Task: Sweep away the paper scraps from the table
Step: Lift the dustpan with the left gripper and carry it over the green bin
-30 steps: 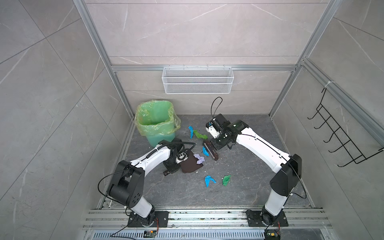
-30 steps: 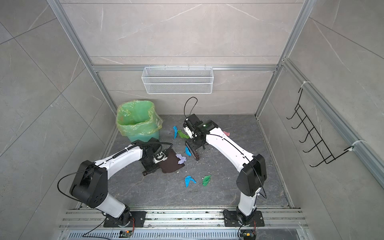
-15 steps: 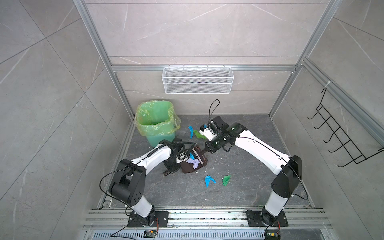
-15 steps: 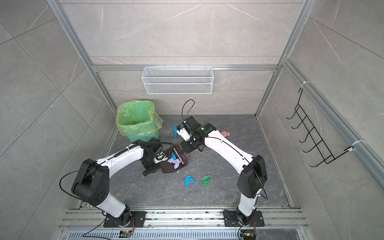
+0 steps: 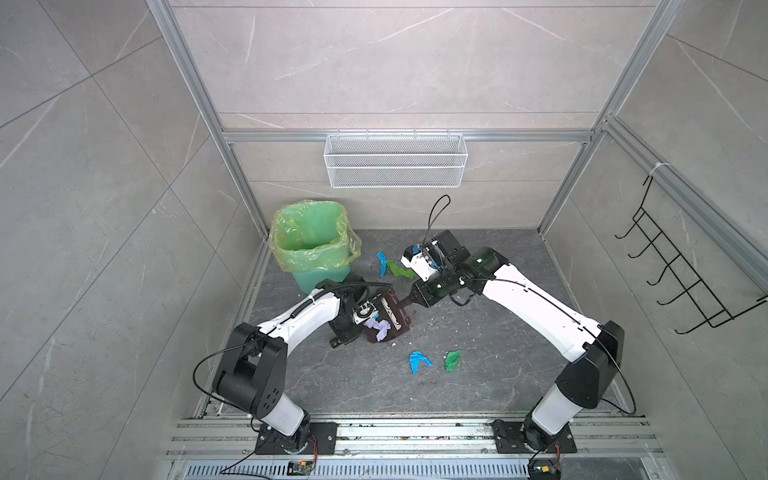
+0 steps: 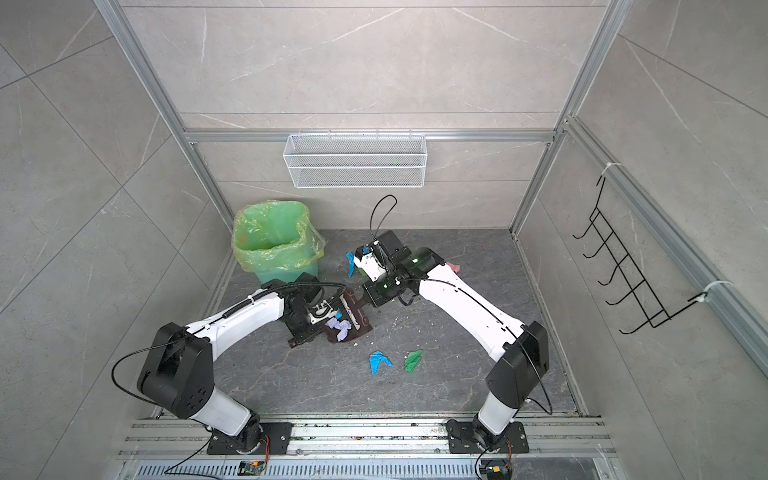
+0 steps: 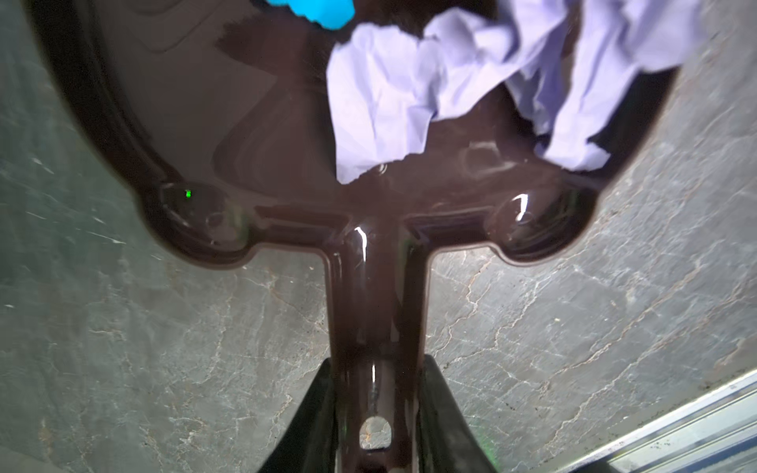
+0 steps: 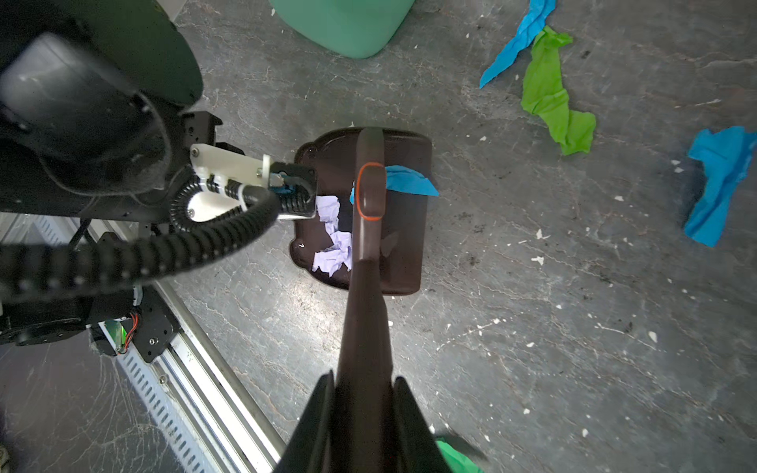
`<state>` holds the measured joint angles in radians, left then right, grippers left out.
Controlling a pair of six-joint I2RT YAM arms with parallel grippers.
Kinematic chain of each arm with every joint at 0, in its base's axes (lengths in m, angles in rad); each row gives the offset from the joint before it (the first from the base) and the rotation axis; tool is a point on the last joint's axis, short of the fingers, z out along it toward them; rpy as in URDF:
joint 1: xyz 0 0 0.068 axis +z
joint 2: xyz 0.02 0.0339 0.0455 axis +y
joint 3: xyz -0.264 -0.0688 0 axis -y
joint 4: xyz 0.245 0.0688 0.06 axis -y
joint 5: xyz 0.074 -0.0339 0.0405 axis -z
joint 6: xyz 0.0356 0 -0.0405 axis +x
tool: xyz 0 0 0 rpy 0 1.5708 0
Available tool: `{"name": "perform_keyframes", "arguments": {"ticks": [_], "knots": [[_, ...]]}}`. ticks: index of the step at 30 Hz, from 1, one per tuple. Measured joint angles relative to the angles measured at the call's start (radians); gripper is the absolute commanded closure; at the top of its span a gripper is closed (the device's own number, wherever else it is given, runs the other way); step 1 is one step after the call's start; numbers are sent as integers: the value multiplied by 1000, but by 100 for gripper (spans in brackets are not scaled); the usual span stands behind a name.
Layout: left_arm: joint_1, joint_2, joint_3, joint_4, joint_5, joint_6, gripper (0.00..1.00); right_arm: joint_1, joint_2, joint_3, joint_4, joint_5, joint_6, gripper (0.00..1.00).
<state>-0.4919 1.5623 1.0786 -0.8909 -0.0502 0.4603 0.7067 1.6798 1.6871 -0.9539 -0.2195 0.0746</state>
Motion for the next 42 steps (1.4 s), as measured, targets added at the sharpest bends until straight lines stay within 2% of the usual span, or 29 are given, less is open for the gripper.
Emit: {"name": "perform_keyframes", "arguments": {"ticks": [14, 19, 23, 31, 42], "knots": [[0, -81, 0, 36, 50, 0, 100, -14, -132, 0, -61, 232, 1, 100], [0, -90, 5, 30, 59, -4, 100, -51, -198, -40, -54, 344, 12, 100], [0, -96, 47, 10, 60, -15, 100, -110, -254, -108, -37, 392, 33, 100], [0, -183, 125, -20, 70, -39, 100, -185, -282, -206, -12, 397, 66, 100], [61, -203, 364, -157, 80, -98, 100, -199, -285, -243, 21, 364, 69, 100]]}}
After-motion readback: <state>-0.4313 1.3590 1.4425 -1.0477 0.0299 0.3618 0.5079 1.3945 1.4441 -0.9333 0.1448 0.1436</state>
